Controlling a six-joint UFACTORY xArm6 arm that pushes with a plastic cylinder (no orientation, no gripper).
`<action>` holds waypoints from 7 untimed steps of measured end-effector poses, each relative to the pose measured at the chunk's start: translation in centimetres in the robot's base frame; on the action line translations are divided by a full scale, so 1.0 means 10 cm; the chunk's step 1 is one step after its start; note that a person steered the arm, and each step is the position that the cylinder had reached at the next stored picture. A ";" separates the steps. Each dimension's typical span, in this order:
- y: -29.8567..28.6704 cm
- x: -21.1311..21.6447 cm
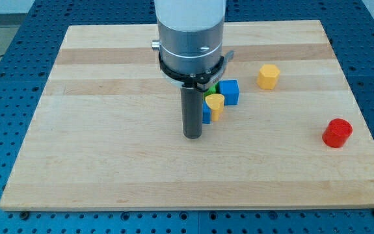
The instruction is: Push blue triangle into green star
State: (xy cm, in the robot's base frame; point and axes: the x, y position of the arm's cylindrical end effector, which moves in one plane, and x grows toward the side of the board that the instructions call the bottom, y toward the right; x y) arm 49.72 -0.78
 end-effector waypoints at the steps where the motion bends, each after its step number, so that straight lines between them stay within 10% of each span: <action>1: 0.00 -0.03; 7: 0.07 -0.23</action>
